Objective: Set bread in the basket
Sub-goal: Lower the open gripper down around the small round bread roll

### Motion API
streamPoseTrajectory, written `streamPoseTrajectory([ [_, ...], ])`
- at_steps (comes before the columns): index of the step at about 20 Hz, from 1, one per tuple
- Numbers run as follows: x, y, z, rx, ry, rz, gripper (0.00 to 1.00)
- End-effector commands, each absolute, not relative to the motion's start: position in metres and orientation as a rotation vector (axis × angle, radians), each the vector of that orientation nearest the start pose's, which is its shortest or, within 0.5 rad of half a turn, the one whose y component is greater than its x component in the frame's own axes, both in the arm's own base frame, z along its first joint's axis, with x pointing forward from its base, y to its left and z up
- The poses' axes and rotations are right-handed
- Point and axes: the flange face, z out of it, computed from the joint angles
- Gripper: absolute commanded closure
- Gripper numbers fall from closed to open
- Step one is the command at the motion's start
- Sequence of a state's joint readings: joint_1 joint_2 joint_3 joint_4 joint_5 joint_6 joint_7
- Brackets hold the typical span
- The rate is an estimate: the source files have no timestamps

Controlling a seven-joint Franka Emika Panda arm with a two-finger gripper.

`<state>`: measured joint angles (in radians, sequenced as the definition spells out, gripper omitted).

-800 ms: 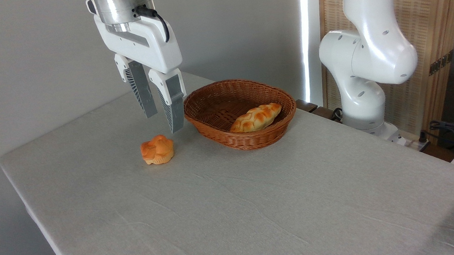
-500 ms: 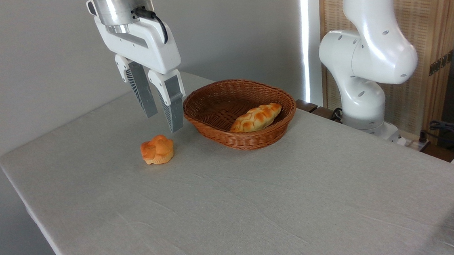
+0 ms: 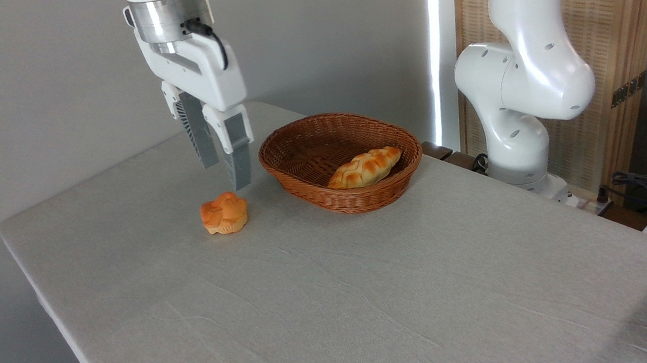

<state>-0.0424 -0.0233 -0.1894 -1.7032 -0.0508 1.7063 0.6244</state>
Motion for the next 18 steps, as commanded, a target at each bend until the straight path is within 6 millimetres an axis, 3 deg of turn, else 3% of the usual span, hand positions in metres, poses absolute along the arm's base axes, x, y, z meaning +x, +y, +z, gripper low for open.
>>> streamPoseTrajectory([
  [1,0.532,-0.166,0.56,-2.908,1.341,-0.144,0.0],
  [5,0.517,-0.201,0.526,-2.887,1.396,-0.138,0.0],
  [10,0.491,-0.251,0.47,-3.019,1.187,-0.18,0.0],
  [14,0.481,-0.264,0.45,-3.045,1.134,-0.143,0.0],
  [18,0.48,-0.263,0.447,-3.034,1.139,-0.146,0.0],
])
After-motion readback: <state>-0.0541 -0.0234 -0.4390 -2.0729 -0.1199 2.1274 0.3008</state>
